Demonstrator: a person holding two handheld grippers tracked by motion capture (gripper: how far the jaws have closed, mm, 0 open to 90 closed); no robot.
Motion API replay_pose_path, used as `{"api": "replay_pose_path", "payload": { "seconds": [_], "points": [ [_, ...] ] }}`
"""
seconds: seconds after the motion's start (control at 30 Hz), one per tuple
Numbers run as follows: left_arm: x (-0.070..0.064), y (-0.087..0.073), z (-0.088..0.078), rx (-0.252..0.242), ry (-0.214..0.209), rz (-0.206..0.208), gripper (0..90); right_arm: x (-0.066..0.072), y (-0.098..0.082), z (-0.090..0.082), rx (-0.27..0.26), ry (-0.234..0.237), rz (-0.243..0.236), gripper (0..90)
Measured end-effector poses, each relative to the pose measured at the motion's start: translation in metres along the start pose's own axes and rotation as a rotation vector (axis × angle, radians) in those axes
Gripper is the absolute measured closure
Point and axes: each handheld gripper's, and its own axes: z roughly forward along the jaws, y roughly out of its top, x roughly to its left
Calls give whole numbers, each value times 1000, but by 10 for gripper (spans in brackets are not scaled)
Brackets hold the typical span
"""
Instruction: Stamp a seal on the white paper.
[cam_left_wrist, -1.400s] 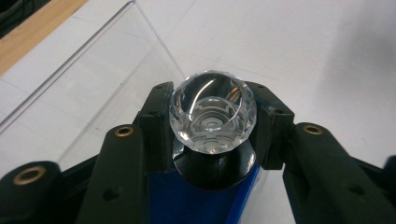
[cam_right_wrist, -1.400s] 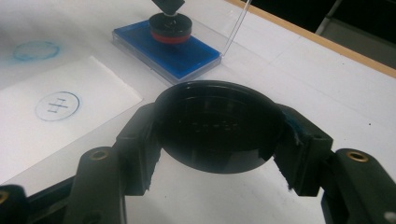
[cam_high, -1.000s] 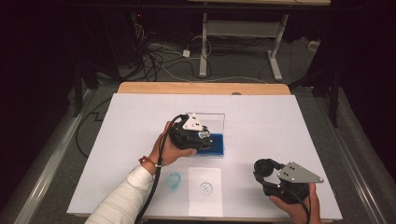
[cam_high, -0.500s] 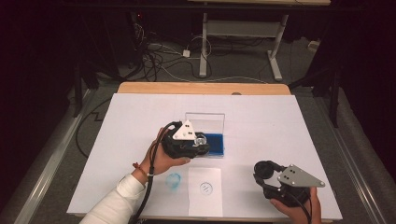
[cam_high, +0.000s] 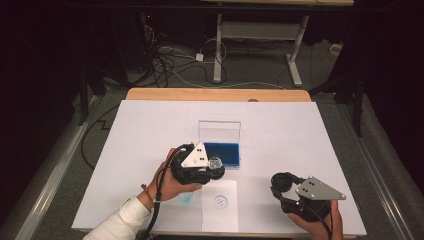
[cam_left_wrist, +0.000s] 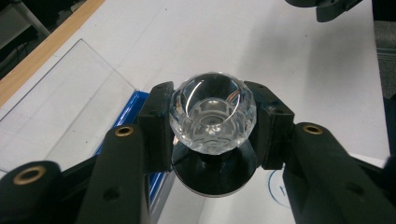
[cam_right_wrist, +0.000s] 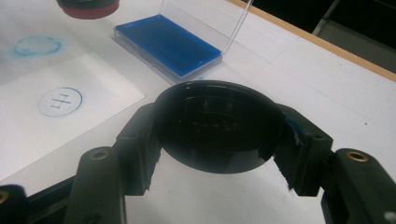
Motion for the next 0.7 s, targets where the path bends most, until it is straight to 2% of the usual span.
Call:
{"api": "replay_pose_path", "payload": {
  "seconds": [0.37, 0.7],
  "points": [
    [-16, -8, 0, 26, -52, 29, 546, 2, 1, 0, -2, -2, -4, 383],
    [-28, -10, 7, 34, -83, 49, 546, 3, 1, 0, -4, -3, -12, 383]
  ]
}}
